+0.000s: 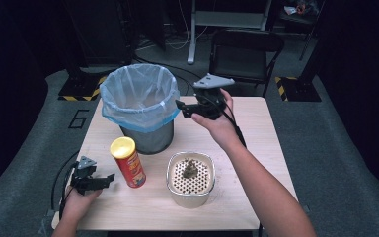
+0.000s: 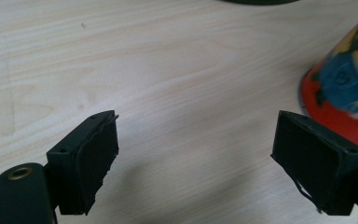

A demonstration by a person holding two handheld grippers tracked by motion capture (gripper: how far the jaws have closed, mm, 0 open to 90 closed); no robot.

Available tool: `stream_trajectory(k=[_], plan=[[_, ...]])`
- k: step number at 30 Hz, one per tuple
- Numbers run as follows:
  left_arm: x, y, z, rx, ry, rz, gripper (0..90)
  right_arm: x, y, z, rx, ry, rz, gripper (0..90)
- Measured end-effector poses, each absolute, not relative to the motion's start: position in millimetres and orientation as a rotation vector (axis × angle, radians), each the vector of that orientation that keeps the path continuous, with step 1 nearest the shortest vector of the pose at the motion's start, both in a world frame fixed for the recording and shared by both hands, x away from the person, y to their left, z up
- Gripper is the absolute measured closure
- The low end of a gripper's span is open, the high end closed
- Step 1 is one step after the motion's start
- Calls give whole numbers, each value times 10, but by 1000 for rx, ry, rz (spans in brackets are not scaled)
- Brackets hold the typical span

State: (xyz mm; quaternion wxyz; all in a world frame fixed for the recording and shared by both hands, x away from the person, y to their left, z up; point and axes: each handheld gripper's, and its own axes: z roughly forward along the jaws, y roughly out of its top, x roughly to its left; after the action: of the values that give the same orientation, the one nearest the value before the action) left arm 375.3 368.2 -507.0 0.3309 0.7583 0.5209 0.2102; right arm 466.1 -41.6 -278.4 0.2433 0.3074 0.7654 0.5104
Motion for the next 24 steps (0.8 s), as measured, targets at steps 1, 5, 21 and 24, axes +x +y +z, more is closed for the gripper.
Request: stream_trajectory(k=[1,5,21,24], plan=[[3734,3672,-5048,1985,1361,562,136,4600,-545,-2859,853,2086,1388,243],[3692,3659,-4969,2000,1351,542,131,4493,-765,-2973,862,2079,1380,249],[3344,3491,-4590,1990,1110,404,148,4103,-1373,-3546,961,2083,1367,253],[3355,3374,-4538,1992,1056,379,144,4063,-1458,-3750,977,2091,1316,253]])
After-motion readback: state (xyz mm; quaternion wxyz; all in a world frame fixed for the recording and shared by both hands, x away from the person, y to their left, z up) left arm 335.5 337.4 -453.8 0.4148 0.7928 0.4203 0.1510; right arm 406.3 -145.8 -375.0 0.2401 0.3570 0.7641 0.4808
